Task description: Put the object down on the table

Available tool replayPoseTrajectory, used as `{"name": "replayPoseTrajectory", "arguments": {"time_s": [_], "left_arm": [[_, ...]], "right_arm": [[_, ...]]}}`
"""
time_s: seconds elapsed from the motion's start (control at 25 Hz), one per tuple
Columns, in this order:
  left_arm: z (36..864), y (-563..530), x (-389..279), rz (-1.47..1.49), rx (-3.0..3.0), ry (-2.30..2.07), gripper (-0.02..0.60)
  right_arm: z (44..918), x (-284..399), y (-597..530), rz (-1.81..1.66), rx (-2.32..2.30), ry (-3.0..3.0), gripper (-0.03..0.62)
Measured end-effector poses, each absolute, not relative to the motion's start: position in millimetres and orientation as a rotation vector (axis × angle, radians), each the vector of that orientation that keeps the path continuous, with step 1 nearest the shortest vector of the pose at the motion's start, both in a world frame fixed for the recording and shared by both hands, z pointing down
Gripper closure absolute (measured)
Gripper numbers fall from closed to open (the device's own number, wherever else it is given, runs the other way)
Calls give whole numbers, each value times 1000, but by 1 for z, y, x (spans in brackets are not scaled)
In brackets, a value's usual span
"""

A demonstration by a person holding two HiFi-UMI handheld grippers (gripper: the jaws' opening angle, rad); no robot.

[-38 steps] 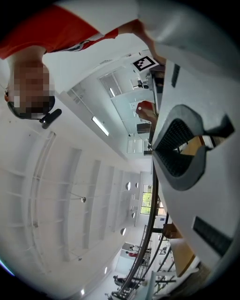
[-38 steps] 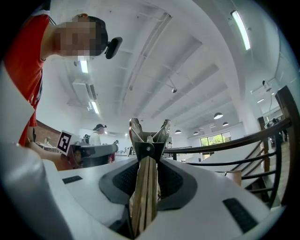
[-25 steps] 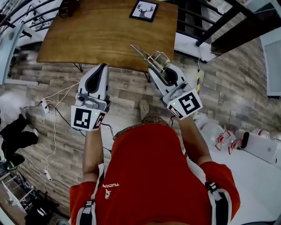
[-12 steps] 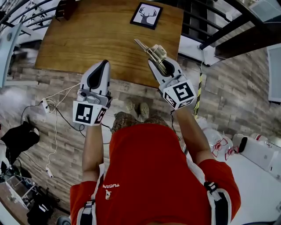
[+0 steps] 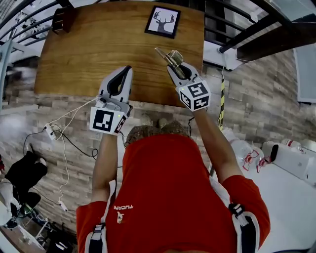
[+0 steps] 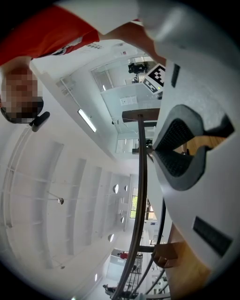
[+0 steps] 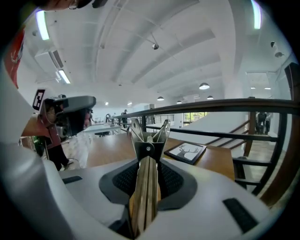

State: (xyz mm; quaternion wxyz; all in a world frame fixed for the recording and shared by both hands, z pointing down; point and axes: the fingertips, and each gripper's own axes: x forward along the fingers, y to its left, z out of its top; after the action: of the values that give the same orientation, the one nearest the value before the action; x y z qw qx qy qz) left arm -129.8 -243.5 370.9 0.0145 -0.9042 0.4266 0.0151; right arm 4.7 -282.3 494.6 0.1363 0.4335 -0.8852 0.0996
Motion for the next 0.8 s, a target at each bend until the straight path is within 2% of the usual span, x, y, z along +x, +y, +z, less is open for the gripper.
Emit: {"name": "replayPoseTrajectory", "arguments": {"time_s": [0.32,0.8], "left_arm": [[385,-263,-135,13,-2860,1316,572],[402,-278,-126,-20,-2876,1388,572]], "right_arm": [[557,-7,-306,379,1154,-2407,490],[593,-9,-318,410,1028,-2311,487]]}}
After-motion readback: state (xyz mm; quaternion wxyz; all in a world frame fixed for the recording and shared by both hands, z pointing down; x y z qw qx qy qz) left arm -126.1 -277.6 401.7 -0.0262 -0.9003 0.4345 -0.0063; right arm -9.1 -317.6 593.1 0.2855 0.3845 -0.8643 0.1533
